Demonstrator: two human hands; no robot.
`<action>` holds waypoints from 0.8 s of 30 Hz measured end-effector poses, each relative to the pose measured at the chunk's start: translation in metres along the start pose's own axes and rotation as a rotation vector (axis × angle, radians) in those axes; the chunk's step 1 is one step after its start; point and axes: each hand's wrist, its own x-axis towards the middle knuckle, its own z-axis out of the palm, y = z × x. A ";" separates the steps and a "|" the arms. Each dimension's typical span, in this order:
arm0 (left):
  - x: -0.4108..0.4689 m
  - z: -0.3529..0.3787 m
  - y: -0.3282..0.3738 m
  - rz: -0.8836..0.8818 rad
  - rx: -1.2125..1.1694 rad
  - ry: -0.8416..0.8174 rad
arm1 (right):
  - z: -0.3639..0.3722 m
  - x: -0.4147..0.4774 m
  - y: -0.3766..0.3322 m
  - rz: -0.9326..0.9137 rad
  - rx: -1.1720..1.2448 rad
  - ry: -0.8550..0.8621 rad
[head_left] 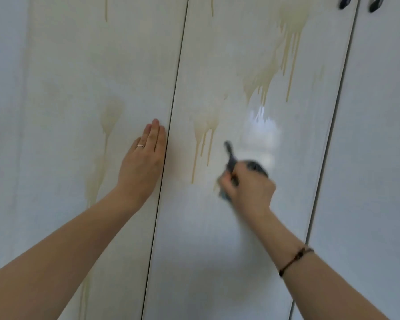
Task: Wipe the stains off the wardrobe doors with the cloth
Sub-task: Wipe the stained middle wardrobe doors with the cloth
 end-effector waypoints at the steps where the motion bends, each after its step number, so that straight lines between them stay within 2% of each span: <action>1: 0.001 0.000 0.002 -0.003 -0.001 -0.002 | 0.005 -0.025 -0.001 -0.096 0.015 -0.008; 4: 0.001 0.001 0.006 -0.023 -0.018 -0.001 | 0.013 -0.046 0.007 -0.357 0.080 0.008; 6: 0.001 0.002 0.006 -0.010 -0.045 0.008 | 0.006 -0.007 0.009 -0.402 0.046 -0.008; 8: 0.003 0.003 0.007 0.000 -0.037 0.016 | -0.002 0.048 0.003 -0.237 -0.025 -0.013; 11: 0.003 0.001 0.011 -0.017 -0.026 0.005 | -0.008 0.102 -0.006 0.022 0.001 0.035; 14: 0.004 0.001 0.012 -0.024 -0.015 -0.011 | -0.003 0.091 -0.009 0.082 -0.002 0.087; 17: 0.004 0.000 0.013 -0.050 -0.021 -0.011 | 0.014 0.022 -0.018 -0.082 0.026 0.036; 20: 0.002 0.000 0.010 -0.047 -0.052 -0.007 | 0.029 -0.051 -0.026 -0.465 0.097 -0.093; 22: 0.000 0.002 0.008 -0.036 -0.060 0.006 | 0.031 -0.047 -0.019 -0.675 0.065 -0.117; 24: 0.001 0.003 0.007 -0.021 -0.065 0.018 | 0.025 0.002 -0.017 -0.645 0.008 -0.131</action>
